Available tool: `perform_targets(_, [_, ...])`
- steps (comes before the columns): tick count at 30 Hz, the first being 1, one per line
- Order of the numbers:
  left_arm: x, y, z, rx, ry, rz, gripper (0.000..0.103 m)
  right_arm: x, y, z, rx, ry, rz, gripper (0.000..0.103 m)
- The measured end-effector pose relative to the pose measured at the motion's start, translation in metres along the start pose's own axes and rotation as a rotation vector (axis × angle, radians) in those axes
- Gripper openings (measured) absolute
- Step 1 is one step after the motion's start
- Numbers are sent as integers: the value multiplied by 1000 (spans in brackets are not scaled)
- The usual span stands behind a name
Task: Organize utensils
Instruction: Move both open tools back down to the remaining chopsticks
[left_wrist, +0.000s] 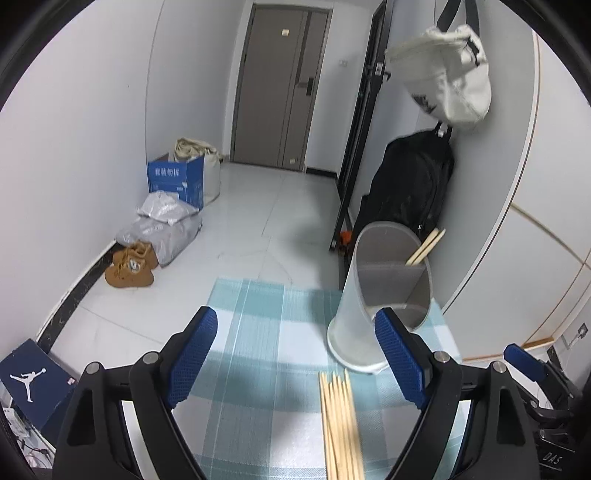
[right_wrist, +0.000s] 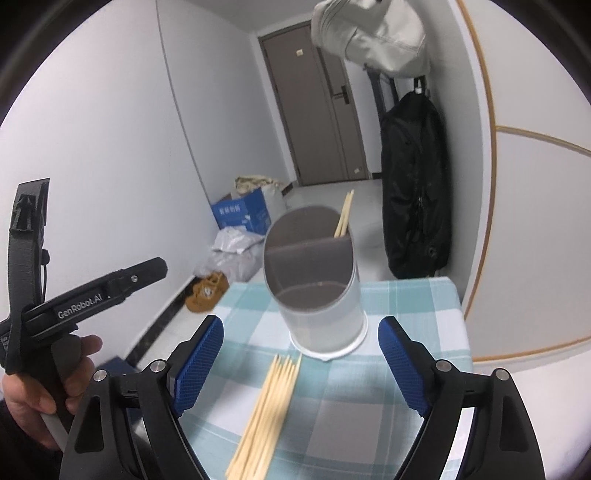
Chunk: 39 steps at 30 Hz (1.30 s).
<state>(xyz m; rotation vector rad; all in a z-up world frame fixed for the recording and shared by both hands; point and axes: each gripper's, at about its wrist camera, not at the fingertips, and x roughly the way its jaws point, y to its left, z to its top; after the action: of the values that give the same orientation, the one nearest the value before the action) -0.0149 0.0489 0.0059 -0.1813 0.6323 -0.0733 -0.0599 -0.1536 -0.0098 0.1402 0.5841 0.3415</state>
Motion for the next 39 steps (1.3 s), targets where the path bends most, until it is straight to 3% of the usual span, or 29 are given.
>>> perform_targets(9, [32, 24, -11, -68, 109, 17, 84, 42, -5, -23, 39, 176, 1, 85])
perform_targets(14, [44, 34, -17, -105, 171, 38, 84, 68, -6, -36, 61, 280, -4, 70])
perform_targets(17, [56, 44, -20, -168, 232, 8, 84, 84, -1, -43, 40, 336, -10, 63])
perform_targets(20, [60, 52, -21, -191, 262, 18, 84, 101, 5, -45, 7, 386, -21, 48])
perform_targets(22, [60, 57, -20, -205, 266, 31, 84, 113, 7, -44, 9, 407, -20, 40])
perform_targets(29, [64, 76, -19, -269, 287, 51, 84, 157, 19, -41, 6, 452, -84, 24])
perform_targets(35, [67, 82, -20, -288, 314, 47, 84, 177, 20, -51, 32, 488, -150, 16])
perform_targets(39, [70, 85, -20, -289, 325, 55, 84, 180, 27, -52, -7, 466, -206, 14])
